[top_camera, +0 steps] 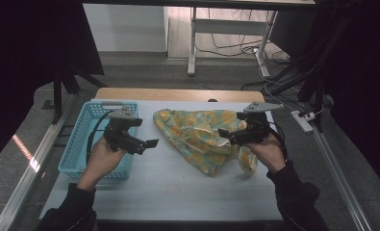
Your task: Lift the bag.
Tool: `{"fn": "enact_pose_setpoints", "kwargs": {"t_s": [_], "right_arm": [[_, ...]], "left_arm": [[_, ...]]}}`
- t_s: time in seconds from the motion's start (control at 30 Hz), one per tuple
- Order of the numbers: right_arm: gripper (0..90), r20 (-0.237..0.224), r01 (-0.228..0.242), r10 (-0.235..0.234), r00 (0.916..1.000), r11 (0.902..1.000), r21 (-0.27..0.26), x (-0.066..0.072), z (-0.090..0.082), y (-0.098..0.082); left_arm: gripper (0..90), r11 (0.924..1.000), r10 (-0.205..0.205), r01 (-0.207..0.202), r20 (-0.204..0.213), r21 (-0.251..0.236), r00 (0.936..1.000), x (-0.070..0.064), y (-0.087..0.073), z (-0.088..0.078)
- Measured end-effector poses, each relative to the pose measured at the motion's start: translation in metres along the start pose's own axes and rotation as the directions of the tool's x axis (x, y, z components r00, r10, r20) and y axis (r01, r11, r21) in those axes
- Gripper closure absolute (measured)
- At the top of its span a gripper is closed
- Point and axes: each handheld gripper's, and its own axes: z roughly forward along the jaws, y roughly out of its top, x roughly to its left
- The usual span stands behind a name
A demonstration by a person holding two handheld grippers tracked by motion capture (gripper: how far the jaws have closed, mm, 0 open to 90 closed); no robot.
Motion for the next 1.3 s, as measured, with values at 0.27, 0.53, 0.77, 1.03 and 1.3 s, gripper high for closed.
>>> {"fn": "enact_pose_setpoints", "kwargs": {"t_s": [0.27,0.53,0.77,1.03,1.3], "right_arm": [[0.0,0.029,0.003,-0.003,0.9996,0.9997,0.023,0.007,-0.007,-0.025],[0.0,0.038,0.004,-0.006,0.9993,0.9993,0.037,0.014,-0.017,-0.051],[0.0,0.056,-0.012,0.01,0.9984,0.9992,0.037,0.021,-0.029,-0.075],[0.0,0.075,-0.045,0.042,0.9963,0.9983,0.039,0.028,-0.041,-0.104],[0.0,0.095,-0.096,0.091,0.9913,0.9938,0.056,0.032,-0.053,-0.139]], "left_arm": [[0.0,0.9994,-0.032,0.032,-0.012,0.008,0.9994,-0.001,-0.026,-0.004],[0.0,0.9985,-0.051,0.052,-0.025,0.019,0.9984,-0.01,-0.054,-0.01],[0.0,0.998,-0.06,0.061,-0.059,0.014,0.9965,-0.018,-0.079,-0.019],[0.0,0.9948,-0.101,0.102,-0.073,0.007,0.9922,-0.026,-0.108,-0.026],[0.0,0.9927,-0.121,0.12,-0.121,-0.011,0.9853,-0.039,-0.142,-0.039]]}}
